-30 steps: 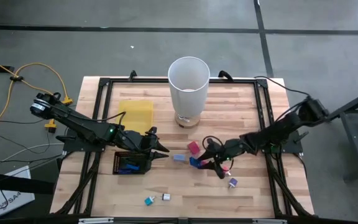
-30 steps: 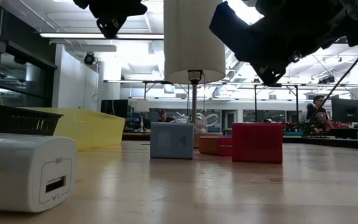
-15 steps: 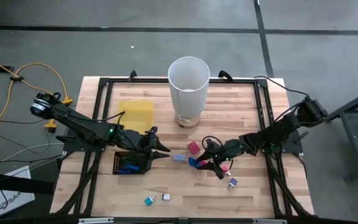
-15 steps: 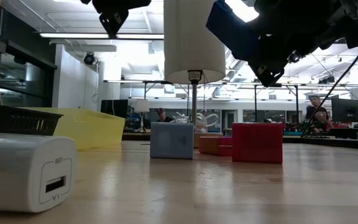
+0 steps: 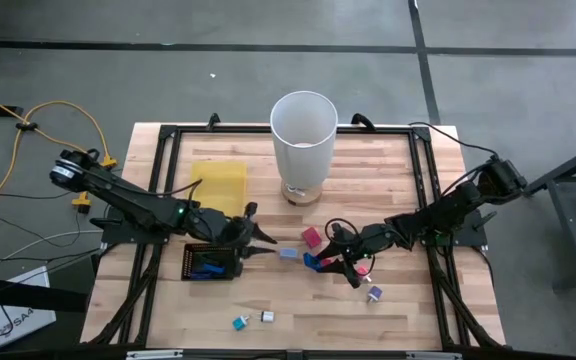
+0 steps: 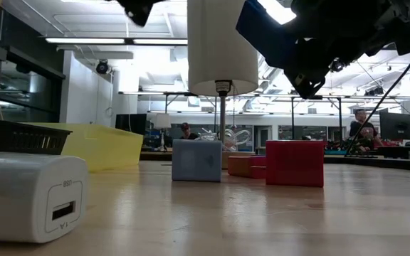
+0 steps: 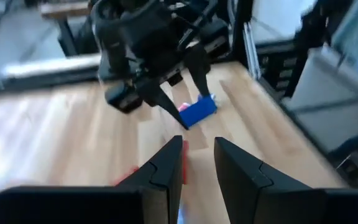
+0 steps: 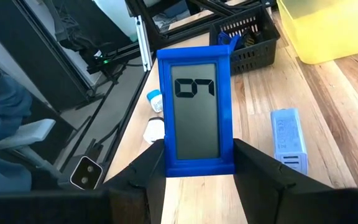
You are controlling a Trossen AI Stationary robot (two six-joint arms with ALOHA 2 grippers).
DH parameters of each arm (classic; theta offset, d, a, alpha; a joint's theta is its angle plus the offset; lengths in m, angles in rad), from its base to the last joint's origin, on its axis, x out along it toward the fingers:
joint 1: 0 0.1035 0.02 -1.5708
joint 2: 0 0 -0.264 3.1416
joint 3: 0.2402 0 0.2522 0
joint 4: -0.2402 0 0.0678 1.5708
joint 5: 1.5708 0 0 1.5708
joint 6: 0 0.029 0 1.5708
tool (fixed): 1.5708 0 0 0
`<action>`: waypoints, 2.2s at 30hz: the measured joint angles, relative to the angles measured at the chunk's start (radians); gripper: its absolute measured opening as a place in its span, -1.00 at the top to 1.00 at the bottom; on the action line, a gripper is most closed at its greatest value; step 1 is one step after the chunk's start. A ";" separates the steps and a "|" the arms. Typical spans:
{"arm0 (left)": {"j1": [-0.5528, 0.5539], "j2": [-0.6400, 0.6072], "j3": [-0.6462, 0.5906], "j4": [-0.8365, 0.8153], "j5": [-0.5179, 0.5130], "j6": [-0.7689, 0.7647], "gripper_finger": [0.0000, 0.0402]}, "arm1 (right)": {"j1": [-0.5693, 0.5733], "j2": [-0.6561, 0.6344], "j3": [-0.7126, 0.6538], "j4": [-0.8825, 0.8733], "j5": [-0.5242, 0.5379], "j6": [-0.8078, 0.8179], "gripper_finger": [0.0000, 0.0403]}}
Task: Pick & Place Office items
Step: Put the blue digital clock into the black bin
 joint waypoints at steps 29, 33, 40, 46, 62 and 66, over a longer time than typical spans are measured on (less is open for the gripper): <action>-0.073 0.276 0.001 0.319 0.037 0.417 0.56 | -0.002 0.000 0.000 -0.001 -0.172 0.226 0.27; -0.085 0.282 0.000 0.319 0.050 0.356 0.56 | -0.006 0.000 0.011 -0.017 -0.206 0.257 0.27; -0.078 0.282 0.009 0.328 0.053 0.352 0.56 | -0.007 0.000 0.115 -0.127 -0.260 0.240 0.27; -0.086 0.281 0.009 0.325 0.054 0.340 0.56 | -0.007 0.000 0.171 -0.214 -0.262 0.227 0.27; -0.115 0.281 0.009 0.315 0.055 0.247 0.56 | 0.000 0.183 0.194 -0.007 -0.326 0.289 0.27; -0.114 0.281 0.009 0.299 0.054 0.227 0.56 | 0.000 0.202 0.232 -0.007 -0.347 0.274 0.27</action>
